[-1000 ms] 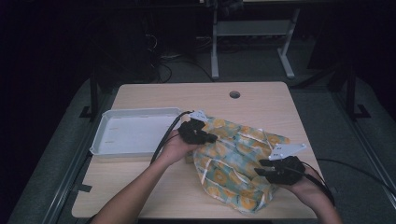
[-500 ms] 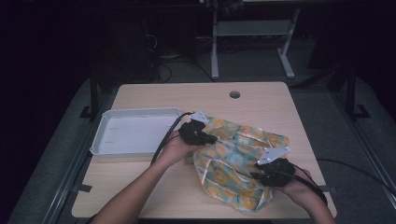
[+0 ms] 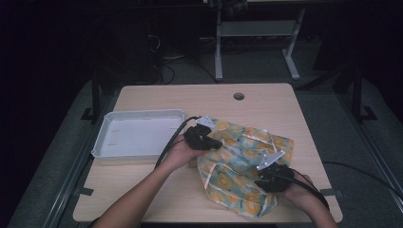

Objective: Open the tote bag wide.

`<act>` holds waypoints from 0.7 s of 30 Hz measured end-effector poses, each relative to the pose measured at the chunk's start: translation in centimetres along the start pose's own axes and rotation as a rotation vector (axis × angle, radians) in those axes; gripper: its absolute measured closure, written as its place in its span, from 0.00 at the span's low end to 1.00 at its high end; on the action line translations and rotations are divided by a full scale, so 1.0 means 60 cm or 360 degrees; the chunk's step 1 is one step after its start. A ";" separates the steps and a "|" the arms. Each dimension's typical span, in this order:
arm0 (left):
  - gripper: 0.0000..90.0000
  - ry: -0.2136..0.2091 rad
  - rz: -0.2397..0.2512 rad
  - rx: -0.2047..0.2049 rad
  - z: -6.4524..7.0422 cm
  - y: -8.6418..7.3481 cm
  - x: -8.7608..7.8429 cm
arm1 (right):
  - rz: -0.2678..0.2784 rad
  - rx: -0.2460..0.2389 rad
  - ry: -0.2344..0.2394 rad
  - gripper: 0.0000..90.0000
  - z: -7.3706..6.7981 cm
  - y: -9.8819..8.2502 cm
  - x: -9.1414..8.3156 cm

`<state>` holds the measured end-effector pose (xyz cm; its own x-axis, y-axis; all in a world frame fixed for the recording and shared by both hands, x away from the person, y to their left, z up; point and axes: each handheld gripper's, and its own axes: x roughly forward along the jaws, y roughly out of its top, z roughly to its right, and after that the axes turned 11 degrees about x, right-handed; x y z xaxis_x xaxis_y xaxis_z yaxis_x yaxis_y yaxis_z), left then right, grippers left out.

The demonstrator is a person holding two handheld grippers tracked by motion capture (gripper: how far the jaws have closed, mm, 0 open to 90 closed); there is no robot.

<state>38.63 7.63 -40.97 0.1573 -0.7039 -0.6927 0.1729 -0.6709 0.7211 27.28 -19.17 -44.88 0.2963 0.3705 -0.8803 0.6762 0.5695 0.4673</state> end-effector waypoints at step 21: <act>1.00 0.0019 0.0048 -0.0007 -0.002 0.005 -0.015 | 0.0195 0.0095 0.0031 1.00 0.010 -0.002 -0.041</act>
<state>38.64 8.11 -40.15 0.1742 -0.7210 -0.6707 0.1723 -0.6483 0.7417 26.89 -20.58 -42.79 0.3664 0.4488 -0.8151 0.6749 0.4748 0.5648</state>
